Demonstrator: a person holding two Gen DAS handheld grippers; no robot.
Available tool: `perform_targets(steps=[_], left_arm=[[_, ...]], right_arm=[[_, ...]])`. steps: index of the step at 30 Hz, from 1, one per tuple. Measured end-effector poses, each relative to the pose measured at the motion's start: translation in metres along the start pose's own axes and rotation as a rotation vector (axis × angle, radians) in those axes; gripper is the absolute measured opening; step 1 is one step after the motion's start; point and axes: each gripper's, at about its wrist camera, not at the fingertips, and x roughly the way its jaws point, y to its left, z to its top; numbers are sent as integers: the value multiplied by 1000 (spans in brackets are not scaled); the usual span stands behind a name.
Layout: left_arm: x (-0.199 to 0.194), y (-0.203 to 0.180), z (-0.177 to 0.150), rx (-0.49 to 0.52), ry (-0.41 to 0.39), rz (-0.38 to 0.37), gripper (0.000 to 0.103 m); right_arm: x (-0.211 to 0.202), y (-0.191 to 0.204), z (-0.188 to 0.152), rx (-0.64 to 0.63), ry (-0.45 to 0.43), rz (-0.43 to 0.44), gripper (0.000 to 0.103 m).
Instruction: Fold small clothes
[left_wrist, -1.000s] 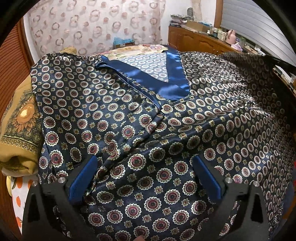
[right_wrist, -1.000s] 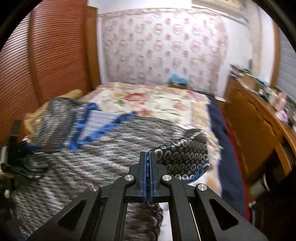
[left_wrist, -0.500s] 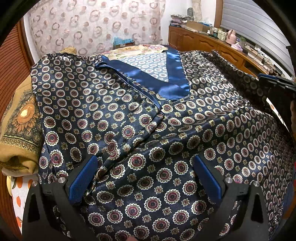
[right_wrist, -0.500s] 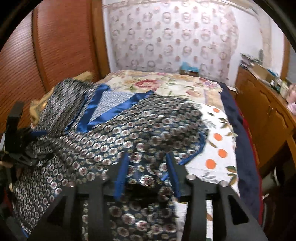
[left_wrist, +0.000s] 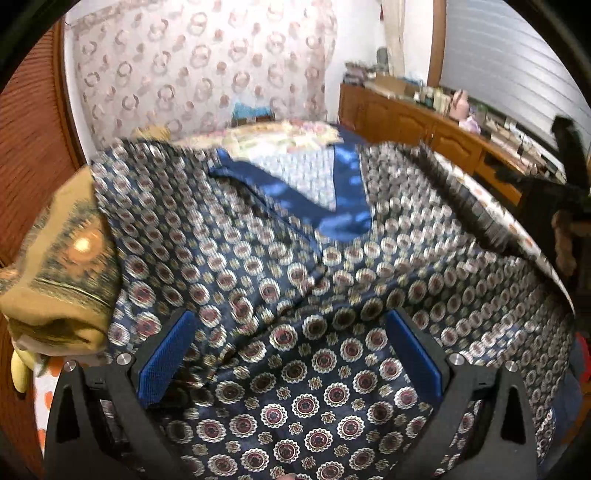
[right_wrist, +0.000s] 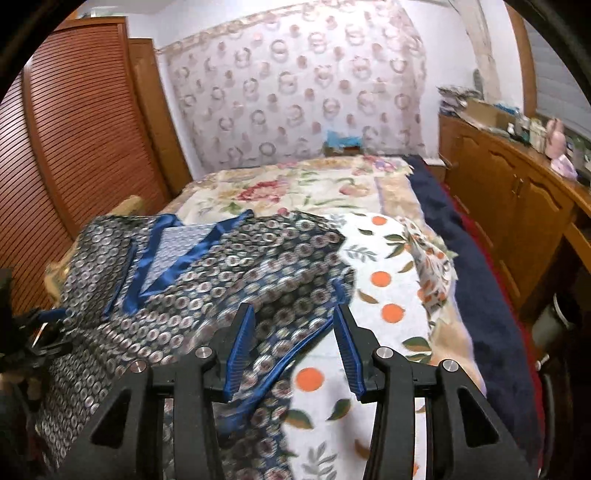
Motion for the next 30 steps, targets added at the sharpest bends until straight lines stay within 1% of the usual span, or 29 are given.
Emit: perform_targets(steps=[4,7,10,12,13,14,15,16,18,21,24,30], left_arm=[[-23,0,10,6,-67,12,103],[-37,1,15,10,-108,14,103],[-47,0,15,22,-134,30,103],[-51,2,14,21,-141,35,103],[-49,2,14,18,-140,37,103],[-49,5,14,14,-138,39,103],[-48,6,13,8,-135,41,103],[-47,6,13,3,-133,41,103],[-46,8,13,-7,-131,42,103],[-48,12,12,-13,-138,50,103],[-50,19,14,-26,-146,54,103],[-56,30,20,-50,-164,64,103]], right_arm=[[33,-2,7,-15,88,-62,46],[60,-4,9,-14,155,-74,46],[79,-5,13,0,189,-69,46],[85,-3,15,-15,184,-86,45],[87,-2,16,-21,183,-93,42],[89,0,17,-27,182,-96,31],[90,1,17,-39,182,-99,16],[93,4,18,-63,183,-110,9],[94,9,18,-97,186,-110,3],[82,19,25,-117,128,-95,2],[70,37,42,-126,55,-38,2],[59,97,73,-232,-13,74,2]])
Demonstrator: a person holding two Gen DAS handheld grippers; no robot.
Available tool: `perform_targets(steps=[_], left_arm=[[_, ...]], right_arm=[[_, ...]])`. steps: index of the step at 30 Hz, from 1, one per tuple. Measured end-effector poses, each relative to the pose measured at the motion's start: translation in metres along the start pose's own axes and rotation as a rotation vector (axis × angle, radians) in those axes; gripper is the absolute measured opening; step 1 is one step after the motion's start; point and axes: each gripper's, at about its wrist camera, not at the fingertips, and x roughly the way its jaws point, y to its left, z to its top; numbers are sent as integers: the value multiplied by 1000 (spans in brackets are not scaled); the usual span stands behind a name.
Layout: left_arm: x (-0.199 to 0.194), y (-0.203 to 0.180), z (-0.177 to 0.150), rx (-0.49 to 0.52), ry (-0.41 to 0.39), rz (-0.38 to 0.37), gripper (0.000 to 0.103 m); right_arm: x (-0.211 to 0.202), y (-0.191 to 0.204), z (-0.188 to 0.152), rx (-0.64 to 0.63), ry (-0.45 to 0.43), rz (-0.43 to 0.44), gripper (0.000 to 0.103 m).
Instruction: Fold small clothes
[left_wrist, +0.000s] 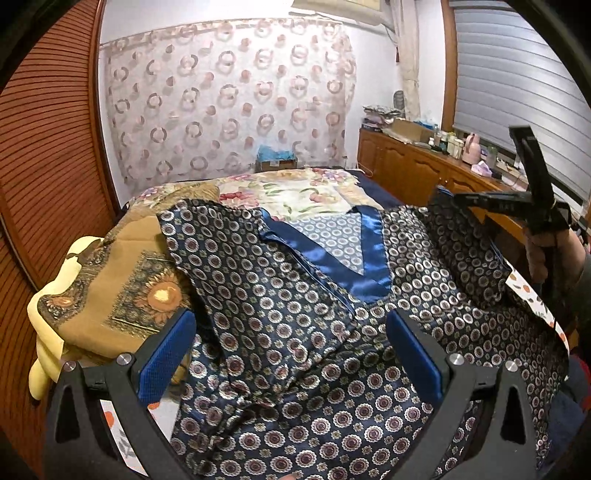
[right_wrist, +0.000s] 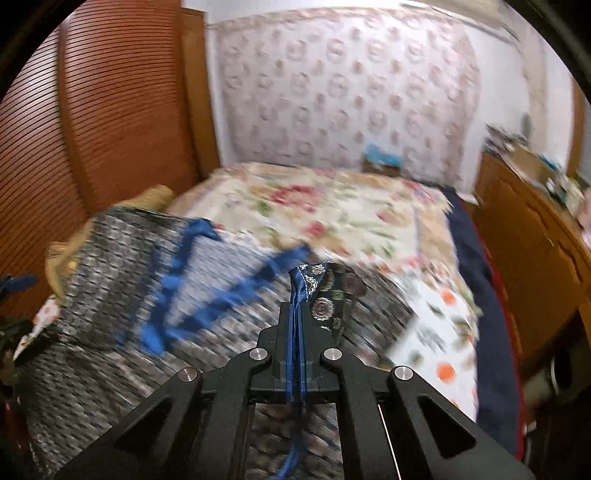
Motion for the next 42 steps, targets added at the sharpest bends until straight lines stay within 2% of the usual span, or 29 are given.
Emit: perform_targets(steps=[3,4,6,8,15,23,29,34,37,40,42], left_arm=[[-4,6,2,-7,-10,3,103],[-6,7,3,-7,-15,5,103],[-8,10,3,-8,-18,7,103],[-9,12,4,-11,-21,4,103],[-1,21,10,-29,-19,-15,103],[22,33,25,-30,-10,7,103],[48,49,41,-27,22,29,103],[68,63,53,-38,47,22,101],[80,72,57,-51,69,28,97],[94,83,61,-77,93,21,85],[101,91,64,-98,102,25,73]], right_arm=[[2,21,19,-18,-49,83,2],[3,26,23,-33,-61,81,3],[9,33,29,-42,-57,103,26],[15,33,27,-54,-49,72,39],[42,13,5,-62,46,-9,45],[91,-24,-17,10,178,-107,46],[119,-36,-19,36,210,-129,46],[111,-44,-17,49,195,-114,46],[111,-43,-18,43,195,-120,46],[111,-42,-18,37,197,-123,47],[111,-42,-18,39,197,-124,48]])
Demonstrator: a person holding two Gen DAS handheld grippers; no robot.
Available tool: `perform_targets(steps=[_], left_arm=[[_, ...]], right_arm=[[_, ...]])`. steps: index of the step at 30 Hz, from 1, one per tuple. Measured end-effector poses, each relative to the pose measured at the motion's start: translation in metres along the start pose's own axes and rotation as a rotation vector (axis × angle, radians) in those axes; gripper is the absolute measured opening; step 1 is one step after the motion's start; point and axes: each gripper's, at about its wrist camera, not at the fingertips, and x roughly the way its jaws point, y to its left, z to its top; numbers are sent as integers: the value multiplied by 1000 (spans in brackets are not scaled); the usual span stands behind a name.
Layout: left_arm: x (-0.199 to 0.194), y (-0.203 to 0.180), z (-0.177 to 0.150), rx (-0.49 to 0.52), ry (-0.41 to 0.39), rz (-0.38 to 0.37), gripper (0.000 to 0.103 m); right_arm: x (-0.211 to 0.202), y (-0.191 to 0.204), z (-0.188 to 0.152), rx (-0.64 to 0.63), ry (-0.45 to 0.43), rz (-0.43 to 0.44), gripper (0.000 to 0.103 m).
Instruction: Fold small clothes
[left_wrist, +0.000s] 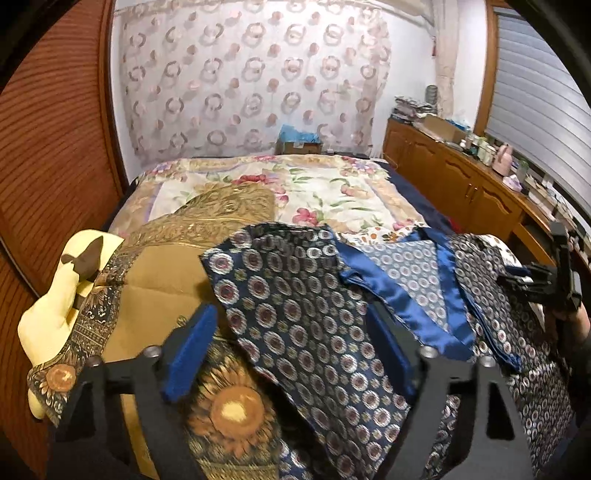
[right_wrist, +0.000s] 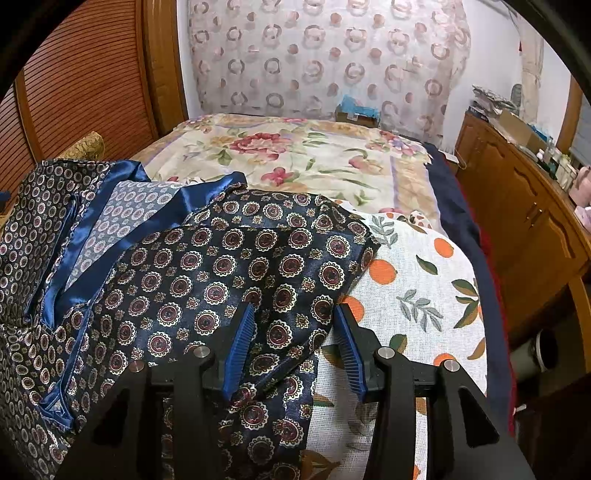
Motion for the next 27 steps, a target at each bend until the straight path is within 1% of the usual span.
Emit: perform_targets(steps=[3,4,8,11,13,14,19,24,26,27], left_arm=[[7,8,4,-22,9,18,62],[9,10,6,-25,11,29,60],[18,24,8,-57,30,37,58],[24,30,9,-64,43,46,53],[27,32,11,-68,50,37,43],[29,33,11,-70,56,36,35],[32,35,12,-74,63,8,34],[38,32,15,-57,79,12,34],[38,31,16,-50,79,2,34],[38,31,17,-46,78,-6,26]], right_arm=[[-3,2,-3,-1,-1,-5,49],[-2,2,-3,0,-1,-5,49],[-4,-2,-4,2,-2,4,50],[-4,-2,-4,0,-2,3,50],[-4,-2,-4,1,-1,4,51],[-4,-2,-4,1,-1,4,51],[-4,-2,-4,1,-1,3,51],[-4,-2,-4,1,-1,2,51],[-4,-2,-4,2,-1,2,52],[-4,-2,-4,1,-1,2,52]])
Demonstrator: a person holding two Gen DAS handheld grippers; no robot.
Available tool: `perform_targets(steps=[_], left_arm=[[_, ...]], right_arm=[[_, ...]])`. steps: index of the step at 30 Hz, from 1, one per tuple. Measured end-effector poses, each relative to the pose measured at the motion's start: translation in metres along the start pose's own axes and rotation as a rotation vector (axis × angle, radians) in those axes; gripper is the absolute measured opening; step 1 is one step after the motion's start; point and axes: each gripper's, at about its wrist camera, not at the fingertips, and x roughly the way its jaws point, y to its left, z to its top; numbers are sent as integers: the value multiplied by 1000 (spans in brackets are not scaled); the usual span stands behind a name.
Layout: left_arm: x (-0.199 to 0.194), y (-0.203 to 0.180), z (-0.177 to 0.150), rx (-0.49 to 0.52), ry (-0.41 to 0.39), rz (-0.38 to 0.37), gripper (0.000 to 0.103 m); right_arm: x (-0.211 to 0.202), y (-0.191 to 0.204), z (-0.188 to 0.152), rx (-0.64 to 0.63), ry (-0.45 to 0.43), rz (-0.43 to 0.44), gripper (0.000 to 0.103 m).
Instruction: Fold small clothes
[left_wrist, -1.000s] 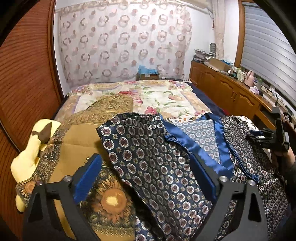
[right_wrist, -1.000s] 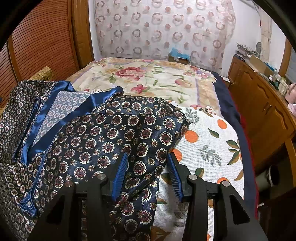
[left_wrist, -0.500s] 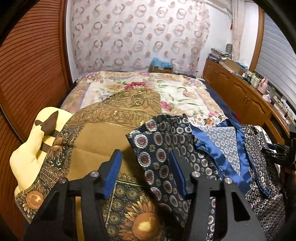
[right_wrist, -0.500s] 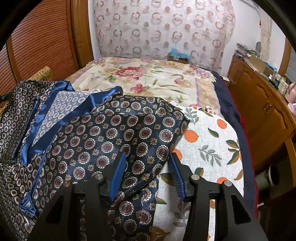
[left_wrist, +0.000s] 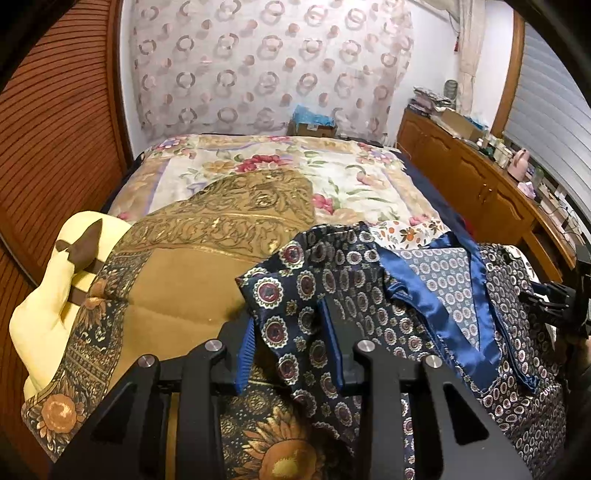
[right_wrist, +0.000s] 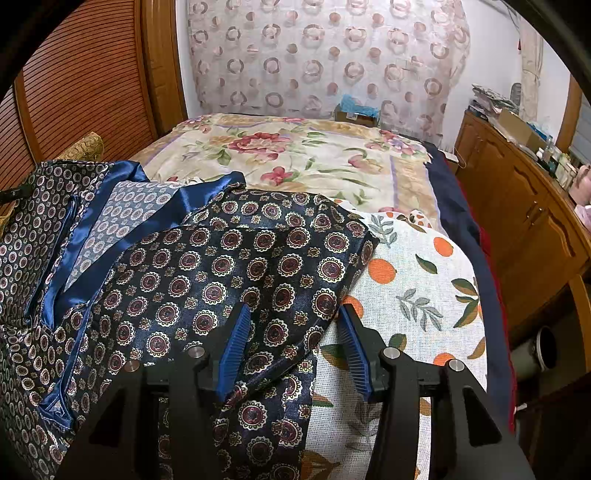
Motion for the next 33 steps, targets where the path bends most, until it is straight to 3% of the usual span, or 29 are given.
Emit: perform_targets(steps=[2,5,12,21,25,33], left_arm=[[-2,-4,1,24,-3,-46,3],[-13,-16,7,69,-42,-52,3],[-49,-12,32,54,-171,-9,3],[-51,-19,34,78,-181,-12,3],[-46,-26,27,86,-170,-35,3],[-38,-34,20,94,-161,-65,3]], right_arm=[[0,0,0,0,0,0,52],[0,0,0,0,0,0,52],[0,0,0,0,0,0,52],[-1,-1,0,3,0,2,53],[-12,-12,0,39,-49,9,53],[1,-25,20,24,12,-5,53]])
